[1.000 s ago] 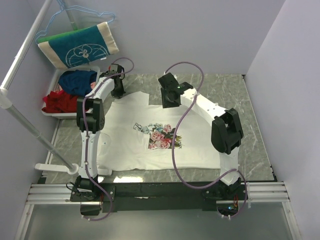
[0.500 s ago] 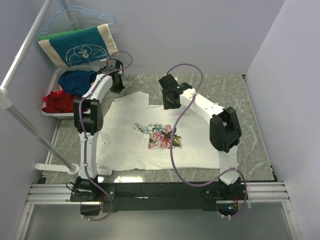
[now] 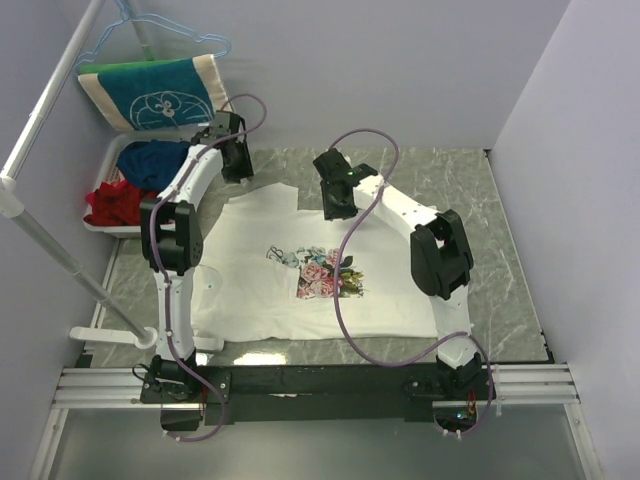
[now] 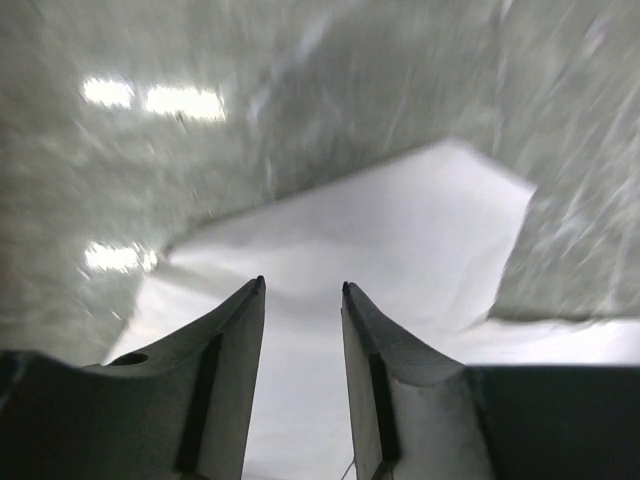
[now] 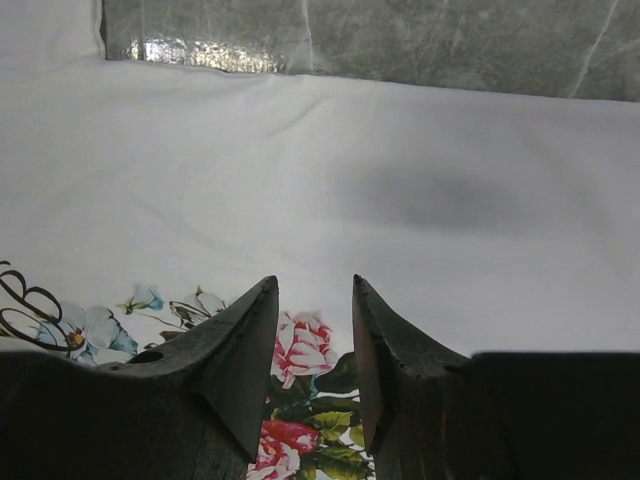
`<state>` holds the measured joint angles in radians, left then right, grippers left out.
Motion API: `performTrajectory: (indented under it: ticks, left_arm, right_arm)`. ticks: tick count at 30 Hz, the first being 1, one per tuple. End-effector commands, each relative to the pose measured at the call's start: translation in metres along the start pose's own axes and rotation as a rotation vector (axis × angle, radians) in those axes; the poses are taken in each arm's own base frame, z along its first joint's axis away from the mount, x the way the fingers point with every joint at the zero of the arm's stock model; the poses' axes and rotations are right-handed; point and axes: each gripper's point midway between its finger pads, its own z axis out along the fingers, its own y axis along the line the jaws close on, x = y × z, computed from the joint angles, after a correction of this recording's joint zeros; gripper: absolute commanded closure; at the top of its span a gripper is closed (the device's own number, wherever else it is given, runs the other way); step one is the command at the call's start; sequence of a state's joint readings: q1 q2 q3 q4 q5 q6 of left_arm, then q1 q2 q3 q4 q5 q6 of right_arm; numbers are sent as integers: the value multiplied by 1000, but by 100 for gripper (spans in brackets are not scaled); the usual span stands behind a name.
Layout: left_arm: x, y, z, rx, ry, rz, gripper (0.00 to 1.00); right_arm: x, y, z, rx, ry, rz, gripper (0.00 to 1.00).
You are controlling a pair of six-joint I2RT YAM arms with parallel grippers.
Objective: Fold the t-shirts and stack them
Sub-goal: Fold the tshirt
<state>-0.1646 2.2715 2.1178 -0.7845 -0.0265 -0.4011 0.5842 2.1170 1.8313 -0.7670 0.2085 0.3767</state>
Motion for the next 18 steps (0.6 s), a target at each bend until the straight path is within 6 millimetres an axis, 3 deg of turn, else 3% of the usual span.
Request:
performTrajectory:
  ticks: [1,8,18]
  left_arm:
    - [29,-19,-14,44,54,72,57]
    - [52,-24,2,56,103,68,58]
    - [53,-22,26,8,84,51,66]
  right_arm:
    - [-12,-5,-7,5,-26,20,57]
    - [-13,-7,-3,8,-21,27,57]
    - [-12,-9,0,5,-11,29,57]
